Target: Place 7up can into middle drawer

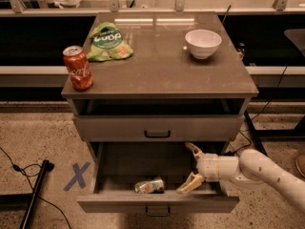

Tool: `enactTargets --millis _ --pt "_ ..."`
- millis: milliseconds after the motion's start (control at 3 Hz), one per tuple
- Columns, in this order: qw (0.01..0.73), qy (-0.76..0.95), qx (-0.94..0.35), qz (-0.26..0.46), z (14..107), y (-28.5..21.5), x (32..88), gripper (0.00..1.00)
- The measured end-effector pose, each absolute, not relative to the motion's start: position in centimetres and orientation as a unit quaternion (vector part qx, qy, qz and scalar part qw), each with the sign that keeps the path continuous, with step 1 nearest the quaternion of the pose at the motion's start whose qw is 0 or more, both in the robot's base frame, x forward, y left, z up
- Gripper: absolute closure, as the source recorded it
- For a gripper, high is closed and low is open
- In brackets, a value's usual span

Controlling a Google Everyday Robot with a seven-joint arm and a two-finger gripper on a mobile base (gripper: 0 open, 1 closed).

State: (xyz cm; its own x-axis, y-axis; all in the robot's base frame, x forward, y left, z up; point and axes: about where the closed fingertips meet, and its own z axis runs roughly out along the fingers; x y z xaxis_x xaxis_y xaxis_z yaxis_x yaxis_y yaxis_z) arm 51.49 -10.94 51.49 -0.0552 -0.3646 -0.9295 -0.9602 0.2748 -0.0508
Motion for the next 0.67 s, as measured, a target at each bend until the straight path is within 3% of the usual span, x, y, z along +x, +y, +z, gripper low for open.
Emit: enactTargets --millis 667 --pt "0.451 0.64 -0.533 0.319 51.8 -10.7 50.0 0.0"
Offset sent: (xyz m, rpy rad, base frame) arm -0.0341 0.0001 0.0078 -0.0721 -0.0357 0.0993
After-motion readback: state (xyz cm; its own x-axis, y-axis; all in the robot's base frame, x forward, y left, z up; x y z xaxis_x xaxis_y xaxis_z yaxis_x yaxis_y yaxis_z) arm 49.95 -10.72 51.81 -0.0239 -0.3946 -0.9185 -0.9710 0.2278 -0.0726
